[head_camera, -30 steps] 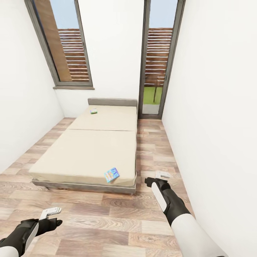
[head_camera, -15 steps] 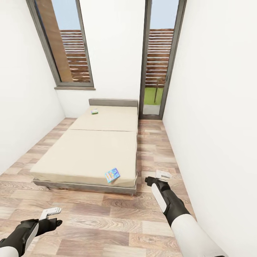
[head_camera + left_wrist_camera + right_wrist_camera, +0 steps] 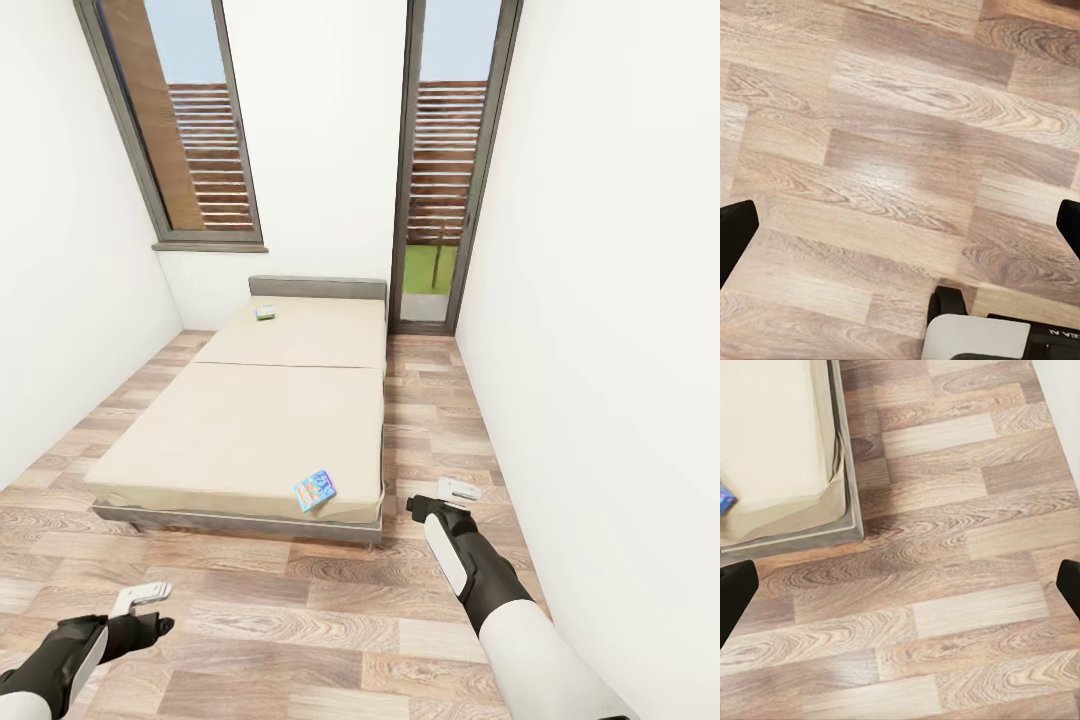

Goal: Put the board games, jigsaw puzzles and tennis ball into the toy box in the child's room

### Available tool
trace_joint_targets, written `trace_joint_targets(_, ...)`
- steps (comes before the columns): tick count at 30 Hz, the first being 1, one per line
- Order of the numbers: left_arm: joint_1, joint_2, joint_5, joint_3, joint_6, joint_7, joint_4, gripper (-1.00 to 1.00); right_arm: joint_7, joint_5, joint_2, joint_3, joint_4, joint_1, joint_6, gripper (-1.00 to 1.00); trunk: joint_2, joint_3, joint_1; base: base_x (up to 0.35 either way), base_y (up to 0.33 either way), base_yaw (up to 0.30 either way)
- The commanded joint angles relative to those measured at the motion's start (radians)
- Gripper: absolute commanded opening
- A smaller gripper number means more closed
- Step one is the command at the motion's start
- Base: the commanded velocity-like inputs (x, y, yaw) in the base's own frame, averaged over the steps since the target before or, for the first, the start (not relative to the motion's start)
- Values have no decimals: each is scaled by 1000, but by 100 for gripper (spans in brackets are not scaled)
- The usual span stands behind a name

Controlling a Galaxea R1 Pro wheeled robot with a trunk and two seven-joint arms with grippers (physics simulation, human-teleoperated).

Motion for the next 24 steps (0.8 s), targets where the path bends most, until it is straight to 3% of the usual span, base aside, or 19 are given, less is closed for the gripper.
trace_joint_targets(1,1,-1,-11,8,5,-9,-2,100,-8,-10,0,1,-1,-1,3,100,-2,-2,1,0,0,0)
trace_joint_targets(24,7,-1,-10,8,4,-8,-1,100,-8,-14,0,1,-2,-1,-1,100,-2,-1,1,0,0,0)
